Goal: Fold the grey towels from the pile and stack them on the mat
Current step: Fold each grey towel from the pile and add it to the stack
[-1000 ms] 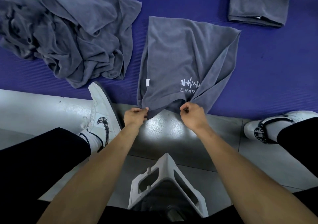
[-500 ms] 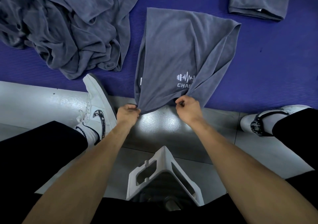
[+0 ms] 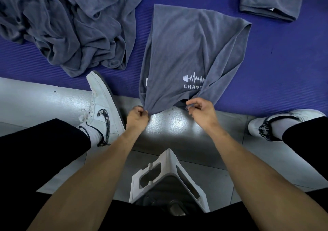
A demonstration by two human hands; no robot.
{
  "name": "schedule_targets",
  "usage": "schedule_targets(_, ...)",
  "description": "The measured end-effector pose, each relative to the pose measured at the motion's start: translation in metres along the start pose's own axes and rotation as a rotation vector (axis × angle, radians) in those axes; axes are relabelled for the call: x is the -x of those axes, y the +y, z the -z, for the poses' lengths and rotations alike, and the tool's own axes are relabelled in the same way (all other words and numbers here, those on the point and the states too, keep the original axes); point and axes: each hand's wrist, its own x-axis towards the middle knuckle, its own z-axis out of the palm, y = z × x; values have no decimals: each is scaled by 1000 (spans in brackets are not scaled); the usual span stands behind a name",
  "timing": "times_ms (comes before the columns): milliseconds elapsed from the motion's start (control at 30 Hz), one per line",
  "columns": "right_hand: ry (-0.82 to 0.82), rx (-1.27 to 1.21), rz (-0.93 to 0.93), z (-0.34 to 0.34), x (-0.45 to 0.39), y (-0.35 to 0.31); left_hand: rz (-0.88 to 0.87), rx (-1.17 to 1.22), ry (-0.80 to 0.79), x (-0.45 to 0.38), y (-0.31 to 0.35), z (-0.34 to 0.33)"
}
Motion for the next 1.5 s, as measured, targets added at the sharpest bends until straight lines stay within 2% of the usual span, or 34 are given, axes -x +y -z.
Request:
schedule_targets(100,-4,-12,10,4,2,-3,-20,104,-10,7,7,5)
schedule_targets(200,15,-11,44,10,6,-7,-134,172,35,18,14,13)
schedule_targets(367,32,197,174,29,15,-18,-388,-27,0,26,27,29)
schedule_targets(500,142,394,342,49,22,-26,-507,-140,-64,36,49,45)
schedule_targets(733,280,473,516,83,36,-45,-738,-199,50,53,101,76)
schedule_targets(833,290,424,586,103,44,-65,-842,-164,42,62,124,89)
schedule_targets(1000,334,303,569,139,80,-109,-969,-195,49,97,166,111)
schedule_targets(1133,462,255,672,158,117,-146,-1095,-184,70,138,203,130)
schedule_targets(1233,667,122,776,170,152,-175,-1237,48,231,177,230,144)
schedule_targets(1300,751,53,801,179,169,-193,-1251,96,282,196,247,151)
schedule_targets(1367,736,119,777,188,180,-205,-1218,-38,264,203,257,154)
schedule_targets(1400,730,144,779,192,184,-209,-1204,-22,283,206,260,156)
schedule_targets(1500,775,57,802,201,193,-221,-1177,192,370,214,268,164)
